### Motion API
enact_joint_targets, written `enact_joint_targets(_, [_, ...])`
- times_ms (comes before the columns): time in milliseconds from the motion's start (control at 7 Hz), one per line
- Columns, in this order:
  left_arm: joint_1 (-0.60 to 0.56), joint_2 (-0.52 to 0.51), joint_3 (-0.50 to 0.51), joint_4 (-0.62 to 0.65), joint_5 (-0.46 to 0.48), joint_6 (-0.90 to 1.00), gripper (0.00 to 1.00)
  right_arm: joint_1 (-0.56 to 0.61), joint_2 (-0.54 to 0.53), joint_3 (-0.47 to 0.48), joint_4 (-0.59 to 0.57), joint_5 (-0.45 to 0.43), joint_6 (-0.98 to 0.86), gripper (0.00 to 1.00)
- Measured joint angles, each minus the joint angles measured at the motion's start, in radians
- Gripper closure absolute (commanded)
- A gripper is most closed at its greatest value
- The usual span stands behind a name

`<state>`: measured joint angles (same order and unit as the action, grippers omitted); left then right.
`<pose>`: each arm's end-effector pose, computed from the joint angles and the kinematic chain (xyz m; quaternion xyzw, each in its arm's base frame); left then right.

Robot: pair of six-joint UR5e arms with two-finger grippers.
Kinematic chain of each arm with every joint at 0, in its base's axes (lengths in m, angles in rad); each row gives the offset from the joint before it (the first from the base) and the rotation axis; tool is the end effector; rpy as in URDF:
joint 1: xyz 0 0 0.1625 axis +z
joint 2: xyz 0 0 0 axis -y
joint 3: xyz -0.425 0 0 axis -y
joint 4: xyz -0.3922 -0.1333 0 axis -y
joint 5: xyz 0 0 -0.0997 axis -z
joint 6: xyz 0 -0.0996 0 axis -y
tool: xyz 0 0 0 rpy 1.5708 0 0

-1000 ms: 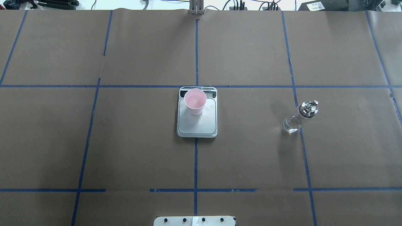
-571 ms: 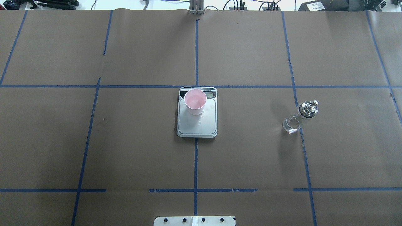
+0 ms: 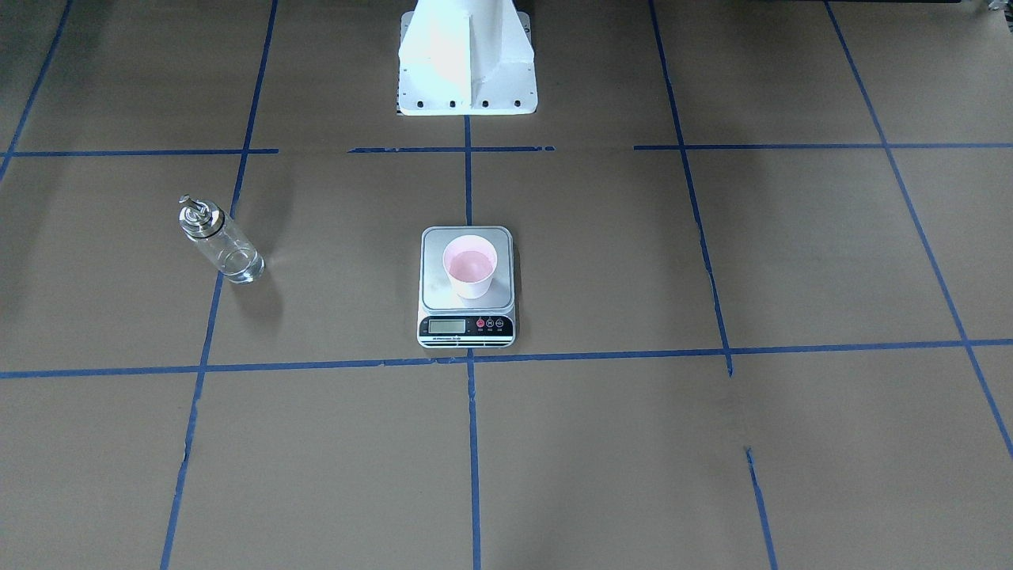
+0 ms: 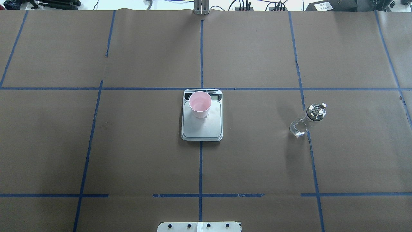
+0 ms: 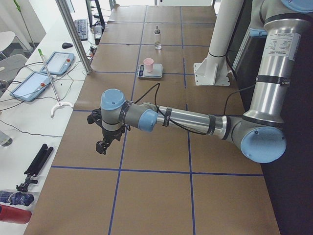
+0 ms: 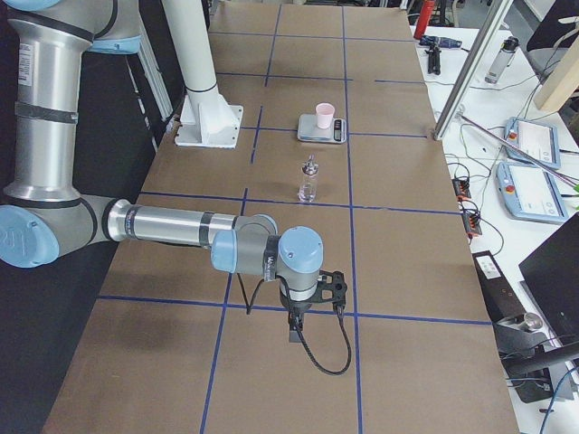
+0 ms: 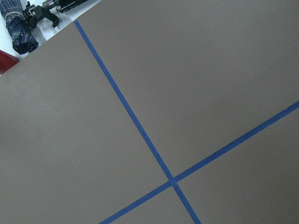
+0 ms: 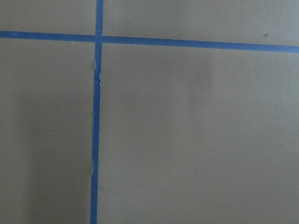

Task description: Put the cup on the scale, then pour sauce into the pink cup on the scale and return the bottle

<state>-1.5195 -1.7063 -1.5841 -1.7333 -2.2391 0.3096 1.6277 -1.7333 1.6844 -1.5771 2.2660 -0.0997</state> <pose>-0.0426 -0.5671 0.5693 0.1870 0.3024 0.2175 0.9090 0.0932 -0.4137 0.6829 0.0008 -0.3415 -0.0107 0.9398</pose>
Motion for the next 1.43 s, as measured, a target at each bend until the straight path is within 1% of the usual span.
enact_joint_targets(286, [-0.003,-0.002,0.011,0.116,-0.039,0.001,0.00,-0.008,0.002,-0.003,0.007,0.010,0.000,0.00])
enact_joint_targets(429, [-0.004,-0.001,0.014,0.153,-0.046,0.001,0.00,-0.010,0.005,-0.002,0.008,0.010,0.000,0.00])
enact_joint_targets(571, [-0.006,0.000,0.021,0.163,-0.050,0.002,0.00,-0.010,0.006,-0.002,0.009,0.010,0.002,0.00])
enact_joint_targets(857, [-0.022,0.019,0.050,0.138,-0.068,0.020,0.00,-0.011,0.007,0.001,0.012,0.010,0.002,0.00])
enact_joint_targets(1143, [-0.060,0.066,0.055,0.119,-0.134,0.036,0.00,-0.011,0.008,0.004,0.035,0.010,-0.003,0.00])
enact_joint_targets(1429, [-0.070,0.077,0.054,0.119,-0.159,0.033,0.00,-0.011,0.006,0.003,0.046,0.034,-0.008,0.00])
